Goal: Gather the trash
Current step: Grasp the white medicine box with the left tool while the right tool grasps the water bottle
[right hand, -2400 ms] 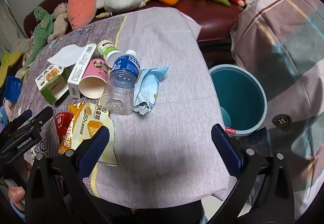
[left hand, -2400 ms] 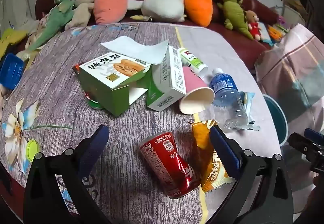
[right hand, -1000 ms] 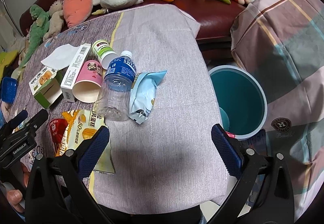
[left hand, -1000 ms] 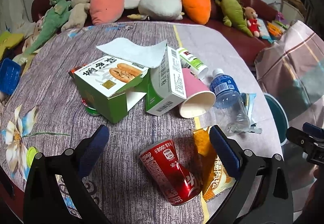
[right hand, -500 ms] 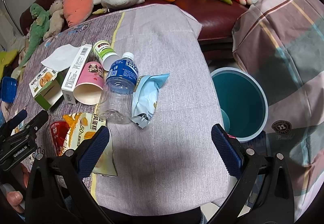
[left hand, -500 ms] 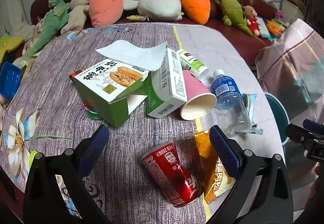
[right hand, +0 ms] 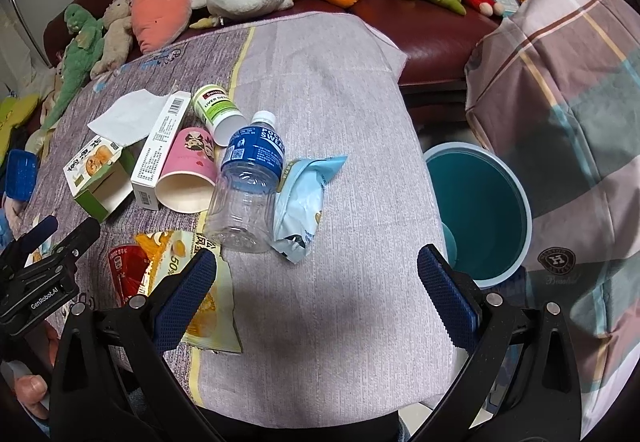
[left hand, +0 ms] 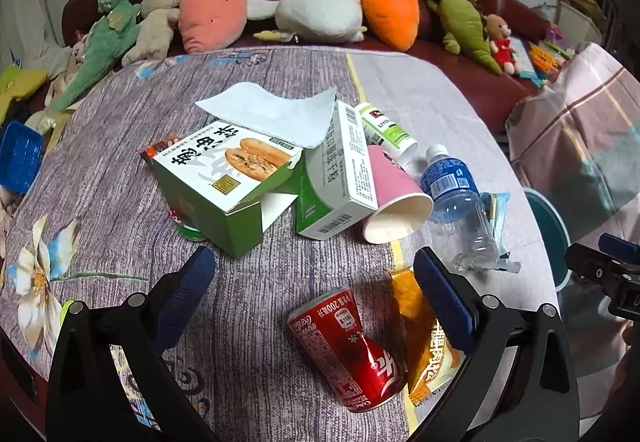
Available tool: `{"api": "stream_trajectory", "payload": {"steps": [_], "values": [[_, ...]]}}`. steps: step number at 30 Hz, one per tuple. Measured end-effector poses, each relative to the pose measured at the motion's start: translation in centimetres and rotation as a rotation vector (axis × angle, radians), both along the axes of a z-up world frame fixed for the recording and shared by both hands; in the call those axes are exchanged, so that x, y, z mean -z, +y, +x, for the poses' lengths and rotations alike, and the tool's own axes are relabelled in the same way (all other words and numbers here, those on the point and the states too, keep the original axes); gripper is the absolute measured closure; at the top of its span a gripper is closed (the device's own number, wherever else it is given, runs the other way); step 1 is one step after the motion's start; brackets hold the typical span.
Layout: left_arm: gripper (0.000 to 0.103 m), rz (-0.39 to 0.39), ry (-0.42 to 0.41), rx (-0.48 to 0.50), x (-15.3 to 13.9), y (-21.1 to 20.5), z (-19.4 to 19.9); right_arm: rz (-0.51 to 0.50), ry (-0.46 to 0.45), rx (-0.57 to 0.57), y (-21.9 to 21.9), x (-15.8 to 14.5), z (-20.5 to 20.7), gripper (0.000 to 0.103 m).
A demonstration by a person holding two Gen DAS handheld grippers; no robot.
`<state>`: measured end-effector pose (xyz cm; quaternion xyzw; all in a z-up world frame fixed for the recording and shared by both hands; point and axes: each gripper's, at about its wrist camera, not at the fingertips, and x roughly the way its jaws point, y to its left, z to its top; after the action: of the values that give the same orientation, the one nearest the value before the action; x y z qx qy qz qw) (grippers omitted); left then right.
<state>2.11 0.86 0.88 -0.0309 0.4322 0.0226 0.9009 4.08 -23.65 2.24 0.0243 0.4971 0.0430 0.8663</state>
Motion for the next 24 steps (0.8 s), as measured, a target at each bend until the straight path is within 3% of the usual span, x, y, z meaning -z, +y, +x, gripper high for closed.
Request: {"api": "stream_trajectory", "payload": {"steps": [15,22,24], "values": [[0.004,-0.03,0.047,0.003,0.7,1.5,1.8,0.003,0.012,-0.042,0.6,0.6,1.6,0.006],[0.004,-0.06,0.074,0.086,0.7,1.1,4.6,0.064,0.045,-0.049,0.1,1.5,4.3,0.007],[0.004,-0.074,0.075,0.114,0.6,0.6,5.7,0.086,0.047,-0.052,0.1,1.5,5.1,0.014]]}}
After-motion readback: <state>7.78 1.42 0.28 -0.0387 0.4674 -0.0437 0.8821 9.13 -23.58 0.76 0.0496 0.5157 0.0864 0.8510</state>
